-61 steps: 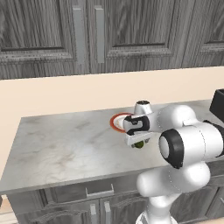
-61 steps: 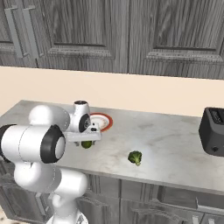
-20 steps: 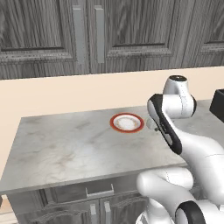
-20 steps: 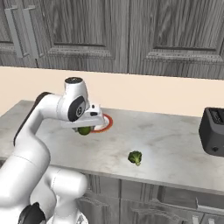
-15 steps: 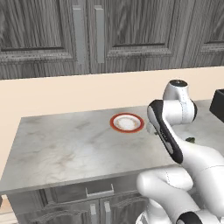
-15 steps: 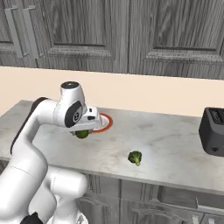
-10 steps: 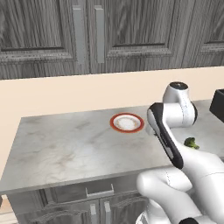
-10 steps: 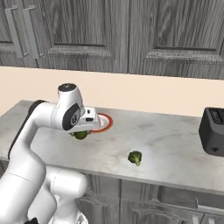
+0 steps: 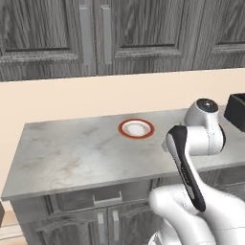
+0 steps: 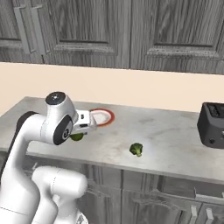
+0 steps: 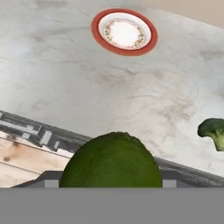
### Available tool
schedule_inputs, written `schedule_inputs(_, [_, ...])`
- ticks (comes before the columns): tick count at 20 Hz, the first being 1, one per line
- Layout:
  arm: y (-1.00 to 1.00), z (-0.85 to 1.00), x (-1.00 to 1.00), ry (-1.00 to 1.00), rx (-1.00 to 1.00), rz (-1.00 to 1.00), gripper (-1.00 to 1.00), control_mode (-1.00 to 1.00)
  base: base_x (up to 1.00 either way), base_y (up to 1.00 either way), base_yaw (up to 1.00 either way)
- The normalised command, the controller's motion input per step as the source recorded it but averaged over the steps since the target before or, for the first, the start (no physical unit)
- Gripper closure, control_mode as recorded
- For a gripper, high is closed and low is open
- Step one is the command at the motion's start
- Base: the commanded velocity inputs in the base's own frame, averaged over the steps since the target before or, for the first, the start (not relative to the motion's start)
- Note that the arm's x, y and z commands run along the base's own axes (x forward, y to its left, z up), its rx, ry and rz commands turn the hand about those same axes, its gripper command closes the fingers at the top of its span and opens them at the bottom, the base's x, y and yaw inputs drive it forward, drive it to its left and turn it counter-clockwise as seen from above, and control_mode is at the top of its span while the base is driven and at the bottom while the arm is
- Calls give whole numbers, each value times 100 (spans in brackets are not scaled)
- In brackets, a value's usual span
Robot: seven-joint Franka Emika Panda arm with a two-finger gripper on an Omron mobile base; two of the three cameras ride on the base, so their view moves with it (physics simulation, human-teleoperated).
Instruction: Place the lime and broccoli inside the fridge drawer. Close the drawer after placing the vegetables.
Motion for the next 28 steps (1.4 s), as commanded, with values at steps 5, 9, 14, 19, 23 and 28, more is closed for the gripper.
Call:
schedule_inputs(5, [0,0,0,0,0,0,100,100,-98,2,-1])
schedule_inputs(9, [0,0,0,0,0,0,100,100,-64,21,-25])
schedule_inputs(14, [0,0,0,0,0,0,100,100,-38,7,-53])
schedule_inputs(19, [0,0,0,0,0,0,100,100,-30,1,-67])
schedule_inputs(23, [0,0,0,0,0,0,100,100,-12,0,-67])
schedule_inputs(28, [0,0,0,0,0,0,100,100,24,-43,-58])
